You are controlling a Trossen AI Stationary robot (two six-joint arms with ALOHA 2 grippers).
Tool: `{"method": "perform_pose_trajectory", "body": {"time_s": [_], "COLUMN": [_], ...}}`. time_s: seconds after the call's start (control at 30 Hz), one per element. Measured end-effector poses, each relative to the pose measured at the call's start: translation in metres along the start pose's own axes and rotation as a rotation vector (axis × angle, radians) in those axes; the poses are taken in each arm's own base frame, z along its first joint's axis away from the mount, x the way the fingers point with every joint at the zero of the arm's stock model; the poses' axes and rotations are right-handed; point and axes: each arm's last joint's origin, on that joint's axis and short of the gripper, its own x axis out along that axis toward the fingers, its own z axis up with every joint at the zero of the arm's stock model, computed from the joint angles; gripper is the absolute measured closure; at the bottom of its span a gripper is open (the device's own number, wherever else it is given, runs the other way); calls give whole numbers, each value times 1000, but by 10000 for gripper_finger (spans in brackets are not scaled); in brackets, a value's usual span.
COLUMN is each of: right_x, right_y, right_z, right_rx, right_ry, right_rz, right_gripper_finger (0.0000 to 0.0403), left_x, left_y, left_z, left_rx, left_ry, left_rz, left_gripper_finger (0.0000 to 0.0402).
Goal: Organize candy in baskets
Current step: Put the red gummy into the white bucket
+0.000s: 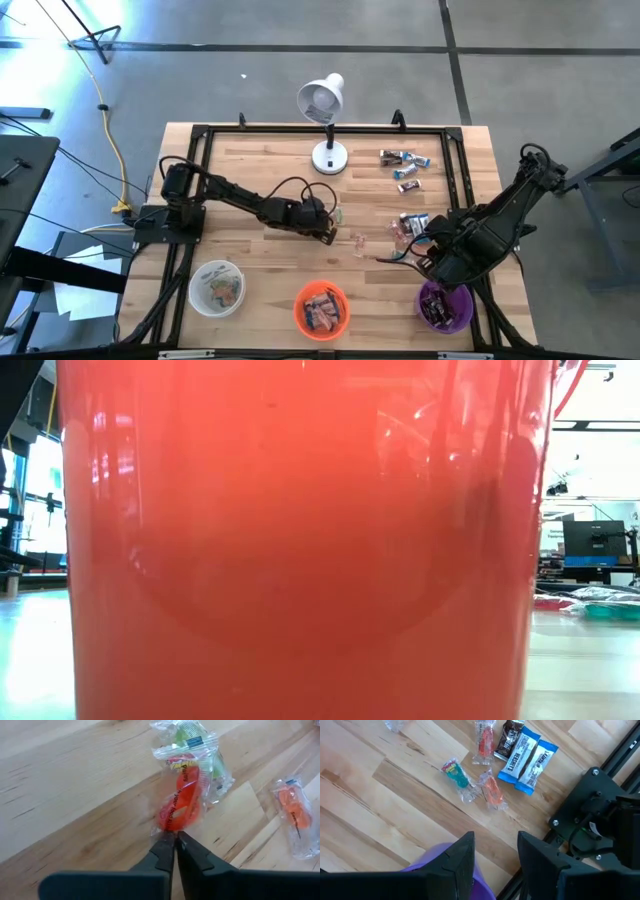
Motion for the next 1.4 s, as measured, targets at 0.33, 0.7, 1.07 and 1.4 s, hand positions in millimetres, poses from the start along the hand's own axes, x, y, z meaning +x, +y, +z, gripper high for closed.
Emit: {"method": "perform_pose_trajectory", "body": {"time_s": [0.33,0.7,1.07,1.4], "right_x": [0,0,0,0], "right_y": [0,0,0,0], "right_z": [0,1,1,1], "right_rx": [-4,-4,-4,-4], "right_ry": [-12,-49,-49,-49], "right_rz": [-3,1,2,2], "right_gripper_finger": [259,259,259,259], "left_x": [-14,-38,-36,-32], "left_y": [-23,-51,-38,-28], "left_z": [13,25,33,49], "left_rx": [36,178,353,303], "left_ry": [-22,-61,-2,14], "left_rz": [-50,-38,49,52], "left_gripper_finger": [401,401,373,286]}}
